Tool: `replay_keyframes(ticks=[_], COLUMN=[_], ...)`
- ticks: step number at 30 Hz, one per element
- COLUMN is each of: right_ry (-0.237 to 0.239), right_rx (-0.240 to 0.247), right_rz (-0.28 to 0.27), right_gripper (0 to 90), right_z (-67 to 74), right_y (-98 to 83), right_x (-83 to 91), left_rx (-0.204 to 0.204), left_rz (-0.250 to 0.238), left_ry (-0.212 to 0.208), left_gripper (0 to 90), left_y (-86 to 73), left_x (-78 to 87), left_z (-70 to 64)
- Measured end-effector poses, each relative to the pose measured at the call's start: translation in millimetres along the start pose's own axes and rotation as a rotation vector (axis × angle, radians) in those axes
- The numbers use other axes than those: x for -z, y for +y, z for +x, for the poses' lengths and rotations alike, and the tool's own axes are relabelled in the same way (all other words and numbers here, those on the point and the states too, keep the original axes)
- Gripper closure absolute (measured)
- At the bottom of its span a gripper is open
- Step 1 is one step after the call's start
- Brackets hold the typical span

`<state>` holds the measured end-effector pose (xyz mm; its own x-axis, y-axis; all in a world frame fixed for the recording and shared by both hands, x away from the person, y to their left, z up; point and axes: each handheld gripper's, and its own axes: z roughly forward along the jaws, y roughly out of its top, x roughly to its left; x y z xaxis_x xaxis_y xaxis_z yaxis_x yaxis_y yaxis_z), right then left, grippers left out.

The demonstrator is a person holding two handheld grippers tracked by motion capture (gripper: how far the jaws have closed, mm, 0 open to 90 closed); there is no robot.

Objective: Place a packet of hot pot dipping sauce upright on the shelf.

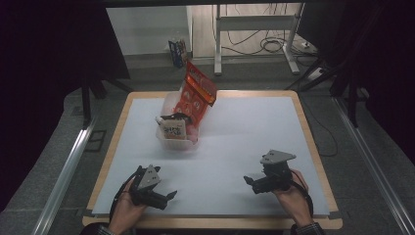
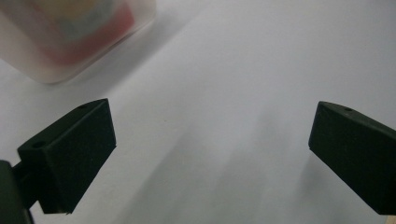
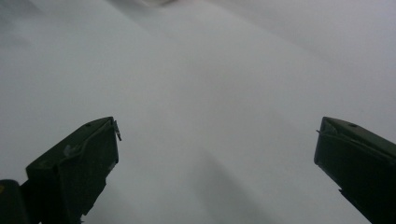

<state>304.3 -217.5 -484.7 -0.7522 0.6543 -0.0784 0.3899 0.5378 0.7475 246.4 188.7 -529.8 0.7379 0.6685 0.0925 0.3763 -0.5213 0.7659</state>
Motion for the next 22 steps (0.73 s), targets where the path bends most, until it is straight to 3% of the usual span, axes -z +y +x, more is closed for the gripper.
replay_keyframes(ticks=[13, 22], right_ry=[-0.009, 0.001], right_rx=[-0.027, -0.036], right_rz=[0.057, 0.075], right_gripper=[0.0, 0.0], right_z=[-2.7, -5.7], right_y=[-21.7, -24.8], right_x=[-0.5, -1.6], left_rx=[0.002, 0.002], left_rz=[0.004, 0.005], left_ry=[-0.001, 0.001], left_gripper=[0.6, 0.6], left_y=[-0.7, -0.5], left_x=[-0.8, -1.4], left_z=[0.5, 0.9])
